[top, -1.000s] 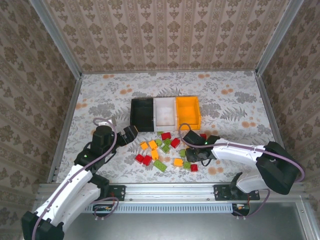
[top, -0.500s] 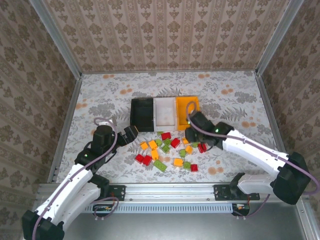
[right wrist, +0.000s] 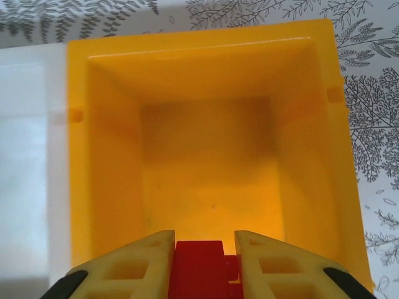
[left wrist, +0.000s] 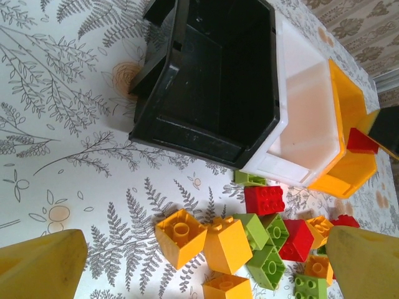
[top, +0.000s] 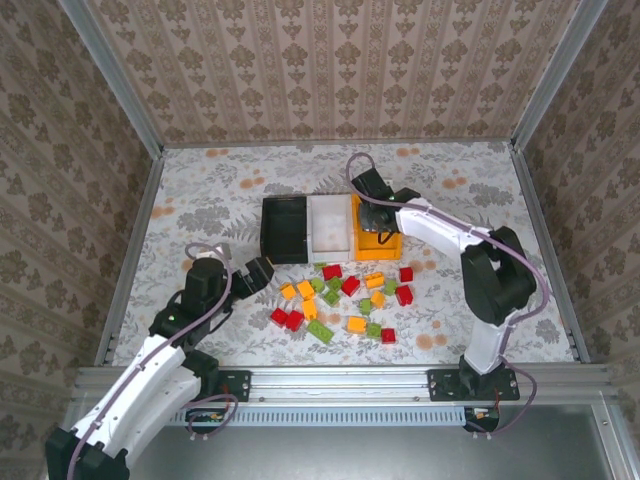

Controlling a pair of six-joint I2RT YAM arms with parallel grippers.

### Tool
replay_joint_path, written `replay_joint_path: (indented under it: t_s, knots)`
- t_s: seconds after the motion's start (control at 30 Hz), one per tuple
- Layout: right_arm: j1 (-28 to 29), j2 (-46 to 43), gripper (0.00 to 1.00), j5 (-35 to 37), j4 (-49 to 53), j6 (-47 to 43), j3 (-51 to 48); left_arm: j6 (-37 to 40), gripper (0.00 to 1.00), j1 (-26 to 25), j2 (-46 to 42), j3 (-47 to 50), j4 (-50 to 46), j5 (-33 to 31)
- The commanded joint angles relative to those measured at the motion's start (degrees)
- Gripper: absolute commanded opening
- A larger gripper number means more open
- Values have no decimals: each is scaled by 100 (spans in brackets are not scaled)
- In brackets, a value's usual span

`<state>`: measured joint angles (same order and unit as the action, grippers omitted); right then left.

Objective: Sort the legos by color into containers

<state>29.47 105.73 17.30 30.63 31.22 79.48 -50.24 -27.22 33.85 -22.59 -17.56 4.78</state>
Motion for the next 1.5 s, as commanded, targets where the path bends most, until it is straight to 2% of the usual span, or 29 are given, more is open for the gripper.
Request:
replay_joint_path:
  t_s: [0.0,0.17,0.33,0.47,0.6,0.67,0.8,1.0,1.13,1.47]
  knots:
    - [-53,221,31,166,321,-47,416,-214,100,51,-96,149,-10,90]
    - [-47,-21,51,85,333,-36,356,-197,100,56,-103,189,7,139]
    - [123,-924,65,-89,235,-19,-237,-110,100,74,-95,94,25,178]
    - [593,-1893,69,-142,298,-5,-1102,-47,100,80,-107,9,-48,182]
    - [1156,-2557,74,-502,443,87,-1972,-96,100,78,-149,33,-29,267]
    - [1486,-2894,75,-667,461,192,-2355,-117,100,79,-184,44,-49,287]
    - [2108,-2935,78,-1047,341,653,-2933,-129,100,77,-270,70,-79,268]
    - [2875,-2637,79,-791,-86,1433,-3272,-147,100,86,-322,105,-138,218]
    - [3105,-2162,76,-631,-211,1513,-3184,-188,100,77,-320,168,-102,224]
    - [3397,-1766,67,-746,-396,1581,-3083,-174,100,77,-379,193,-160,261]
